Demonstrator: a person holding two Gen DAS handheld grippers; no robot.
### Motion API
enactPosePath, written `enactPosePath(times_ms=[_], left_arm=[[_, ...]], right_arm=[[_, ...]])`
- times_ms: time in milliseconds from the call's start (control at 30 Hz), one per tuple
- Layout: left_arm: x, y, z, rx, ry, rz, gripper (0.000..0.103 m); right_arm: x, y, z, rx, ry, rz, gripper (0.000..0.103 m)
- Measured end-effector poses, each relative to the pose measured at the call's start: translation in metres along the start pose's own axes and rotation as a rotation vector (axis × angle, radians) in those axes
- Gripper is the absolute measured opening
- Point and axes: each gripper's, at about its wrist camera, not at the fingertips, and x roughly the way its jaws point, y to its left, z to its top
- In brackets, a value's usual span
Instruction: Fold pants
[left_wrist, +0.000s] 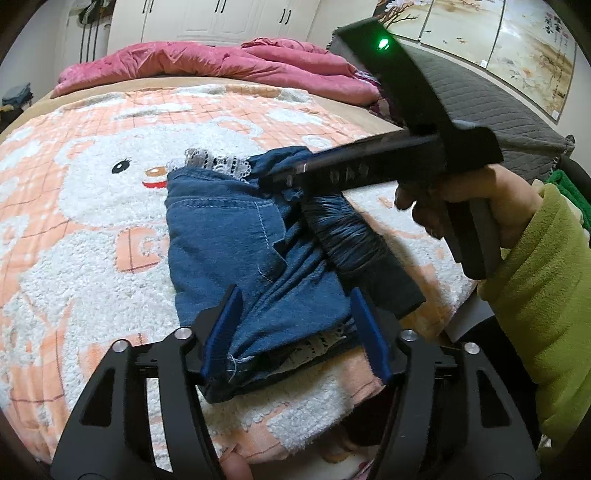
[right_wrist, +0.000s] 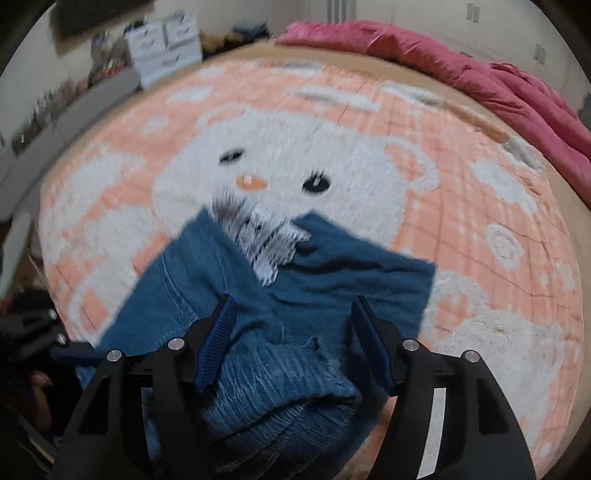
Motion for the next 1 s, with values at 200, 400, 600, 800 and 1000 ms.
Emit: enactPosePath(times_ms=[200, 400, 600, 800, 1000], left_arm=[[-0.018, 0.000, 0.004, -0.013, -0.045, -0.028, 0.065], [-0.042, 0.010, 0.011, -0.056, -0.151, -0.018, 0.073], [-0.045, 0.033, 0.020, -0.142, -0.166, 0.057, 0.078], [-0.042, 0.035, 0.022, -0.144, -0.151, 0.124, 0.083], [-0.030, 0.038, 0.021, -0.151, -0.113, 0.155, 0.085]], right_arm=[[-0.040, -0.016, -0.002, 0.088, -0.143, -0.022, 0.075], [-0.070, -0.031, -0.020, 0.165, -0.221, -0.033, 0.080], [-0.092, -0.036, -0.046, 0.211, -0.265, -0.051, 0.084], [-0.101, -0.036, -0.066, 0.247, -0.276, -0.045, 0.090], [-0.089, -0.029, -0.079, 0.231, -0.223, -0.052, 0.091]])
